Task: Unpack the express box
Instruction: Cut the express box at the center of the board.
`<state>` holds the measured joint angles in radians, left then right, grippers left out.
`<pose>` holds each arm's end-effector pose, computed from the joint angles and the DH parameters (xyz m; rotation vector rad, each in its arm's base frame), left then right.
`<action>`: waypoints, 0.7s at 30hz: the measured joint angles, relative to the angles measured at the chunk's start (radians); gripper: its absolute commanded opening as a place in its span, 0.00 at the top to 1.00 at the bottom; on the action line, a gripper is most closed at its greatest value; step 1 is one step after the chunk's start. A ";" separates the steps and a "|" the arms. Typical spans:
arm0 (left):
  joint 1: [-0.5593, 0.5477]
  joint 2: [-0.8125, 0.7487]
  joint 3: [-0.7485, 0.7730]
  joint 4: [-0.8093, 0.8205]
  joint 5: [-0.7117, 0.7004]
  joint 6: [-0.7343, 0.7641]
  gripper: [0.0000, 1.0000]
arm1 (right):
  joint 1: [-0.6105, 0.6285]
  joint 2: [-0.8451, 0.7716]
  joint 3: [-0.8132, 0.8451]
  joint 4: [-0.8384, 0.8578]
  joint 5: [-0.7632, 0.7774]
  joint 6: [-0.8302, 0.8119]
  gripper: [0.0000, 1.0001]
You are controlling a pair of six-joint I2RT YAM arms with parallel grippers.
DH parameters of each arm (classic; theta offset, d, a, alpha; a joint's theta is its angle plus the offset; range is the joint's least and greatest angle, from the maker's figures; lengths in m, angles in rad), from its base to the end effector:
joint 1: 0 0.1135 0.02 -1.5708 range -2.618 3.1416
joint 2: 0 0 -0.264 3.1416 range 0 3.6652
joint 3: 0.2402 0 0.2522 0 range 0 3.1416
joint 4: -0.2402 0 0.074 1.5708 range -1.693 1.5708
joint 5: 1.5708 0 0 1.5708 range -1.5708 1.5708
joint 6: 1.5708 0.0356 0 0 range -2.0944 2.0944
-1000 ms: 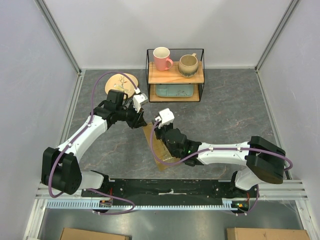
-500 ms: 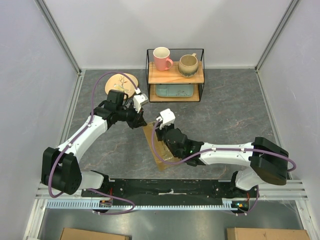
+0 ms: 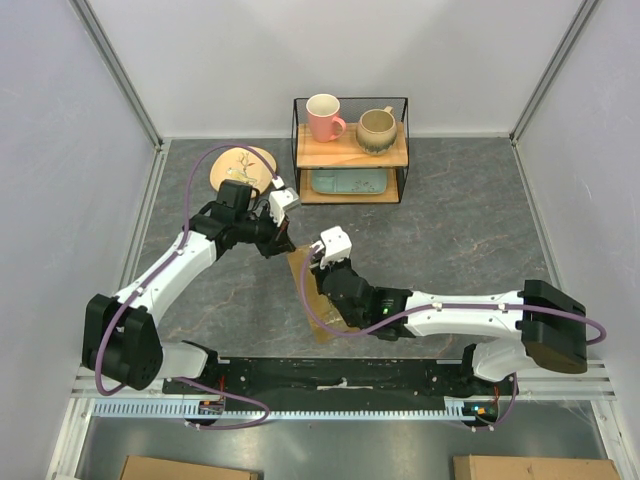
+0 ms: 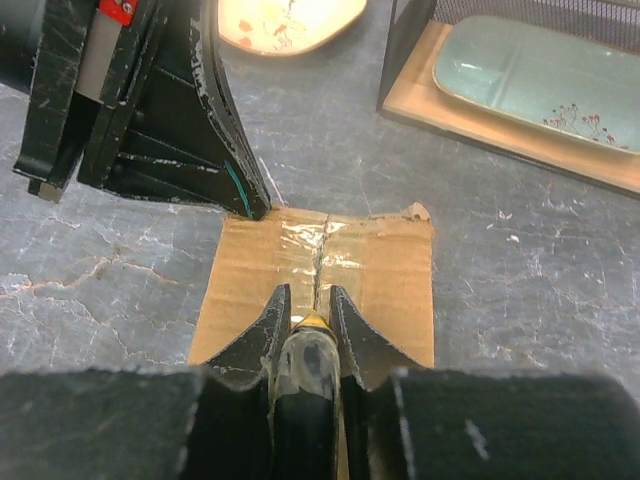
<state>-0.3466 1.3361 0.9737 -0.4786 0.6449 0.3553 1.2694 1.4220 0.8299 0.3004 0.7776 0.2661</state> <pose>0.2535 -0.1143 0.2632 1.0694 2.0646 -0.7668 0.1167 0.2913 0.2591 -0.3665 1.7552 0.3806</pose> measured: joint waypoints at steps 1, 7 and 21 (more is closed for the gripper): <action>-0.002 0.000 0.000 0.001 -0.004 0.000 0.98 | 0.004 0.000 0.011 -0.028 0.010 0.013 1.00; -0.018 -0.004 0.000 0.003 -0.021 -0.008 0.98 | 0.040 0.000 0.063 -0.156 0.063 0.095 1.00; -0.055 -0.010 0.000 -0.029 -0.006 -0.048 0.98 | 0.163 -0.023 0.107 -0.346 0.197 0.256 1.00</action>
<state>-0.4011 1.3266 0.9737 -0.5079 0.6388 0.3069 1.4326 1.3987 0.9371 -0.0456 0.9745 0.5224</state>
